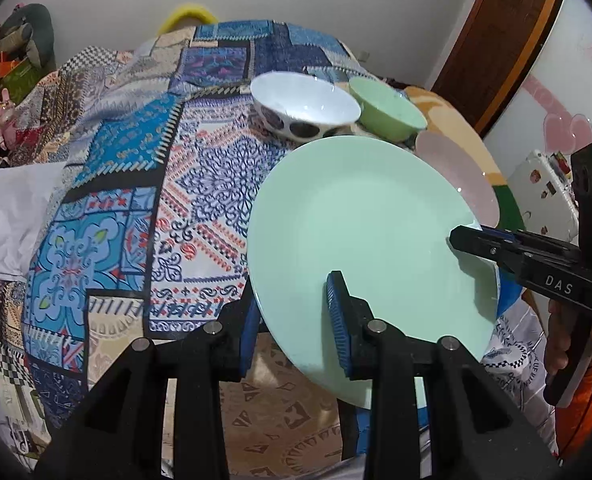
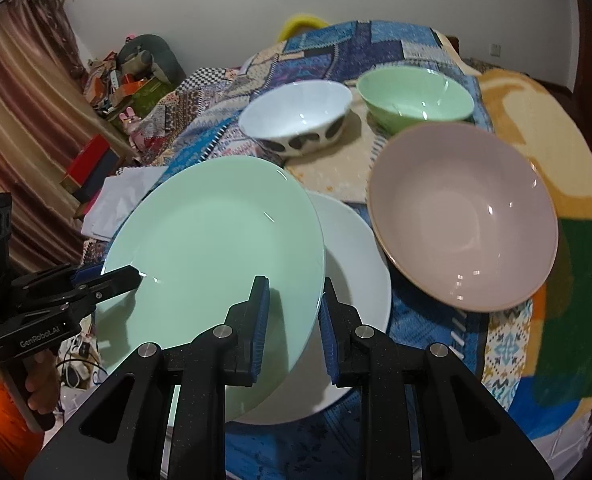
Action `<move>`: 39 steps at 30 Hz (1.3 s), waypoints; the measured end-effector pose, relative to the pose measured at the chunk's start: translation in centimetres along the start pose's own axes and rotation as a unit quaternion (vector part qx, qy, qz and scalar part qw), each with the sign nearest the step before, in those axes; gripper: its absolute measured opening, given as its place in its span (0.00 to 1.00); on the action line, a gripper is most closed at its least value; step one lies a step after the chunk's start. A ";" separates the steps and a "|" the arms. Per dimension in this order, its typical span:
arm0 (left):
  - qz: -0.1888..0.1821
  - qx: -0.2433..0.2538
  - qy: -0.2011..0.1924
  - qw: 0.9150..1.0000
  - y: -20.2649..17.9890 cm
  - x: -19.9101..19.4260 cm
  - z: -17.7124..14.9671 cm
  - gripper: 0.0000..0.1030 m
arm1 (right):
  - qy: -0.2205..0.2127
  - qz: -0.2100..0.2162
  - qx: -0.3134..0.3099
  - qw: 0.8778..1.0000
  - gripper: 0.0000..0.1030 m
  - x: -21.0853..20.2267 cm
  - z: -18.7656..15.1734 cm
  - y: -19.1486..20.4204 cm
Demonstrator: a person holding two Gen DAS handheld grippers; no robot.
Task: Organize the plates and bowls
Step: 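Lower the pale green plate onto the white plate and open both grippers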
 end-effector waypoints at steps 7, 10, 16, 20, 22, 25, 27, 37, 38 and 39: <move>-0.007 -0.002 0.029 1.000 0.1 2.5 -0.8 0.32 | 0.020 0.000 0.021 1.000 0.22 1.5 -0.8 -1.3; -0.005 -0.002 0.040 0.999 0.3 3.5 -1.0 0.32 | 0.026 0.000 0.026 0.999 0.22 2.0 -1.1 -1.6; 0.005 0.004 0.054 0.999 0.6 5.0 -0.9 0.32 | 0.026 0.000 0.032 0.999 0.22 2.0 -1.0 -1.8; 0.005 0.003 0.056 0.998 0.5 5.5 -0.5 0.32 | 0.024 0.004 0.038 0.999 0.22 1.8 -0.8 -2.1; 0.006 0.003 0.057 0.998 0.5 5.8 -0.4 0.32 | 0.021 0.002 0.037 0.999 0.22 1.7 -0.8 -2.2; 0.021 0.015 0.058 0.998 0.2 6.0 -0.2 0.31 | 0.020 0.006 0.040 0.999 0.22 1.5 -0.8 -2.4; 0.032 0.027 0.057 0.997 0.0 6.0 -0.1 0.31 | 0.018 0.007 0.038 0.999 0.22 1.3 -1.0 -2.4; 0.031 0.030 0.061 0.997 -0.2 5.7 -0.7 0.31 | 0.006 0.001 0.034 0.999 0.21 0.4 -0.9 -2.7; 0.031 0.030 0.059 0.997 -0.3 5.5 -0.7 0.31 | 0.000 -0.003 0.033 0.999 0.21 0.1 -0.8 -2.8; 0.032 0.031 0.057 0.997 -0.3 5.2 -0.8 0.31 | -0.006 -0.010 0.030 0.999 0.21 -0.3 -0.7 -2.9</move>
Point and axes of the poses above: each gripper's, at about its wrist camera, not at the fingertips, and x roughly the way its jaws point, y to its left, z to its top, the point moved 9 cm from there along x, roughly the way its jaws point, and after that the axes turned 13 degrees about x, right-handed, at the moved point
